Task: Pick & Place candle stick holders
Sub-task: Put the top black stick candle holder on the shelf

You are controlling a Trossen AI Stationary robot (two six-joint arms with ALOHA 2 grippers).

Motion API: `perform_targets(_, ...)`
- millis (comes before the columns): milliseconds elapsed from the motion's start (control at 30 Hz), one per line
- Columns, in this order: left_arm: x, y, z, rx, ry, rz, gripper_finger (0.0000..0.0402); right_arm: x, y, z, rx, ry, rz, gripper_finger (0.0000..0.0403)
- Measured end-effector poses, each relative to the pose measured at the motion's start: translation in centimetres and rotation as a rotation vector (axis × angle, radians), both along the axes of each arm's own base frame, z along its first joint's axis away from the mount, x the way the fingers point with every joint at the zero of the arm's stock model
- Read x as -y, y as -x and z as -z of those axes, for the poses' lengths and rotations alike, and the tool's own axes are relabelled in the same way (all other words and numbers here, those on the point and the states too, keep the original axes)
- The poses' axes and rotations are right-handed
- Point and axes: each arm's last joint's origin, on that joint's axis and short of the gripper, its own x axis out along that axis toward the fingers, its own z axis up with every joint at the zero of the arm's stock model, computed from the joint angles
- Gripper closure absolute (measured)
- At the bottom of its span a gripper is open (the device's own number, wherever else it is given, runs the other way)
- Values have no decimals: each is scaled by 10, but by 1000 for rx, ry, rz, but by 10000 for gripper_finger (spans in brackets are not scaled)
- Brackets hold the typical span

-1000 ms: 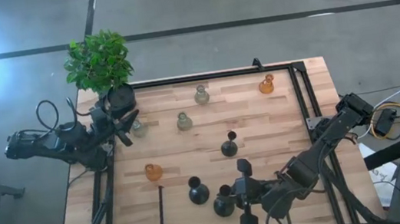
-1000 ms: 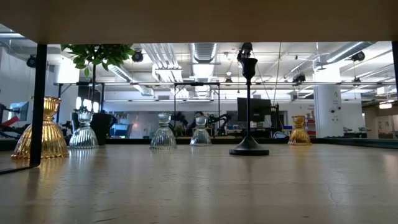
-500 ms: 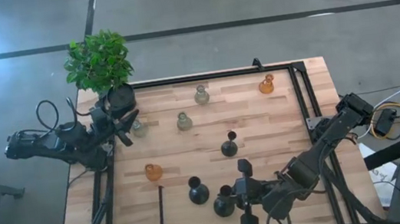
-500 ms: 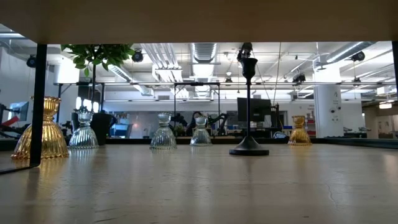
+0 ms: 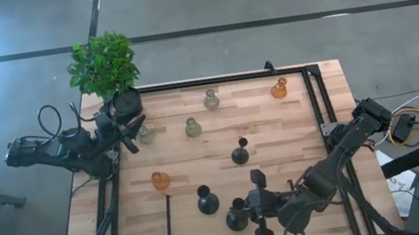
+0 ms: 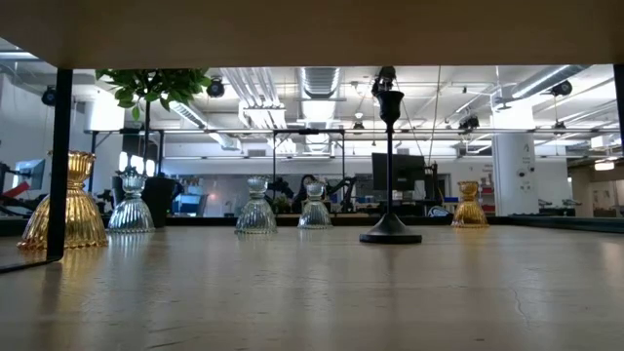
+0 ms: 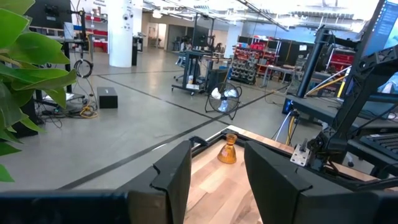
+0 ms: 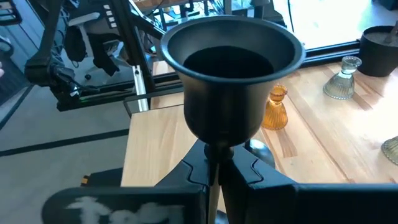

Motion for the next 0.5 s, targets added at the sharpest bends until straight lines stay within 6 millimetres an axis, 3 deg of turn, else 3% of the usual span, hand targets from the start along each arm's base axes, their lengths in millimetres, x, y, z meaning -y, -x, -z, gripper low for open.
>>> perform_targets(500,0,0,0,5,1,0,248,0,0,5,-19,-11,8,381)
